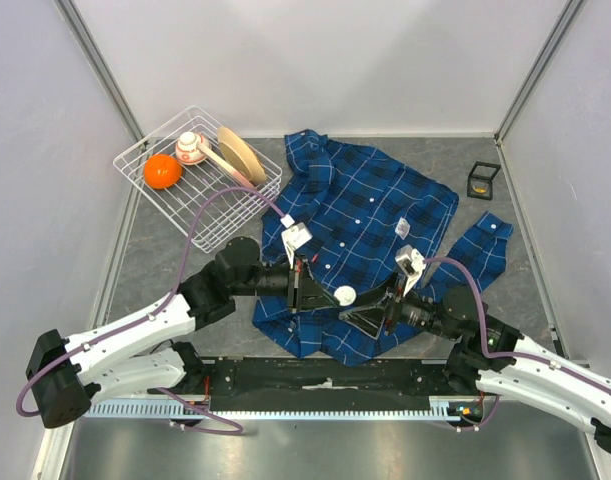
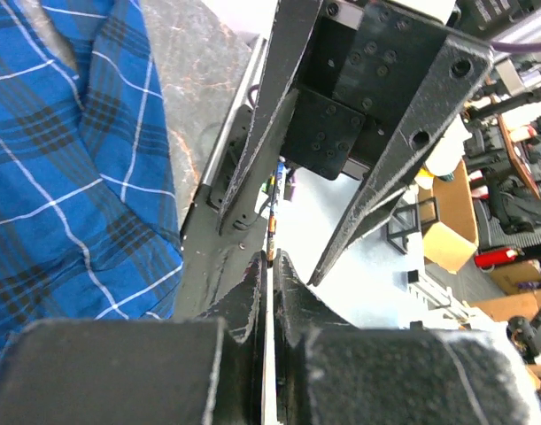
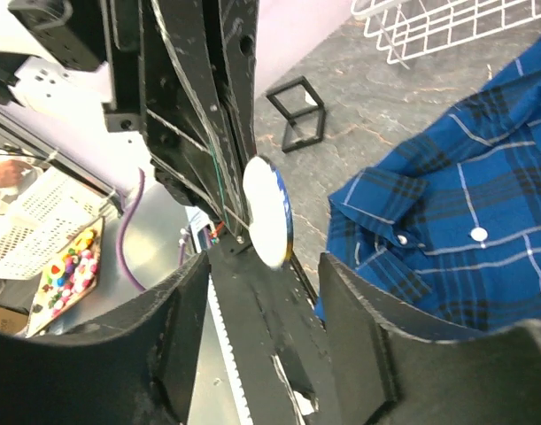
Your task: Remove the brooch from the garment
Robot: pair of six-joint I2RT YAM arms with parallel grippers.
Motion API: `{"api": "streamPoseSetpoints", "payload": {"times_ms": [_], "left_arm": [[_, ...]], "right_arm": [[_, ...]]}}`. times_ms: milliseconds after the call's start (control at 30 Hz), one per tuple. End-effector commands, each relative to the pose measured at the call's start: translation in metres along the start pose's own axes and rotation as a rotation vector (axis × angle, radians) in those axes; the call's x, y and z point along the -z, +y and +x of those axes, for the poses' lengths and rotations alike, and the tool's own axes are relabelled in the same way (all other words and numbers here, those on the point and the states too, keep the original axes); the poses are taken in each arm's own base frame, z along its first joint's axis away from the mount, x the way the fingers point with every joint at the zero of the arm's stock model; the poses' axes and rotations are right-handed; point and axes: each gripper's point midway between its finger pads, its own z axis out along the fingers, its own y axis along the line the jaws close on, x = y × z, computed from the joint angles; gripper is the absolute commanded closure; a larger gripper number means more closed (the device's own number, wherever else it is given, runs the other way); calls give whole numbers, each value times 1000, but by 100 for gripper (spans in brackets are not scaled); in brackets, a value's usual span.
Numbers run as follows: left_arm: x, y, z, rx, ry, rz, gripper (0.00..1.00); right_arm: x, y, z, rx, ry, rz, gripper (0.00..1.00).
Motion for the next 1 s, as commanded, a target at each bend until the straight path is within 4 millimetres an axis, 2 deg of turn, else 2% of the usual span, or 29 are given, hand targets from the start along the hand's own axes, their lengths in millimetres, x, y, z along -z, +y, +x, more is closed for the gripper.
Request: {"api": "streamPoseSetpoints", "payload": {"times_ms": [0,167,333,667,700,867,967], "left_arm": [[6,-30,-6,-47,-30,154,98],[10,-36,-2,-46,-32,191,98],[10,-32,2,-33,-23,182,98],[11,-35,2,-30,-16,191,98],[11,-35,2,-32,-17,192,98],[13,-37,-1,-42,-22,193,98],[14,-36,0,-43,-24,183,98]], "right_arm": [[-3,23,-18,28,-69,-117,44],[-1,27,-23,24,-92,-132,55],[1,24,-24,19,-96,-112,66],[-6,25,-15,-7,-63,-133,76],[-7,26,-16,-6,-63,-138,79],[-11,22,-15,-23,-60,-113,87],[-12,13,-19,-50,-82,-63,95]]}}
